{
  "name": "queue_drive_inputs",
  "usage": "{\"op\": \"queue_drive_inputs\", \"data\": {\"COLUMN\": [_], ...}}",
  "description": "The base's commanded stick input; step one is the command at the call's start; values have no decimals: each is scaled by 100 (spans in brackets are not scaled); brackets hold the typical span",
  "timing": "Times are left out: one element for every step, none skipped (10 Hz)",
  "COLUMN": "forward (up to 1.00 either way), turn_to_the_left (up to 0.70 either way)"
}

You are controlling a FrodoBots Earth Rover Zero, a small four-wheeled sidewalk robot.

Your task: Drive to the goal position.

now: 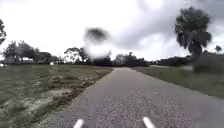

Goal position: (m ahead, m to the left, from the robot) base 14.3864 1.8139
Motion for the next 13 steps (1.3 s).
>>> {"op": "queue_drive_inputs", "data": {"forward": [70, 70, 70, 70, 70, 70, 70, 70, 70, 70, 70, 70, 70], "turn_to_the_left": [0, 0, 0, 0, 0, 0, 0, 0, 0, 0, 0, 0, 0]}}
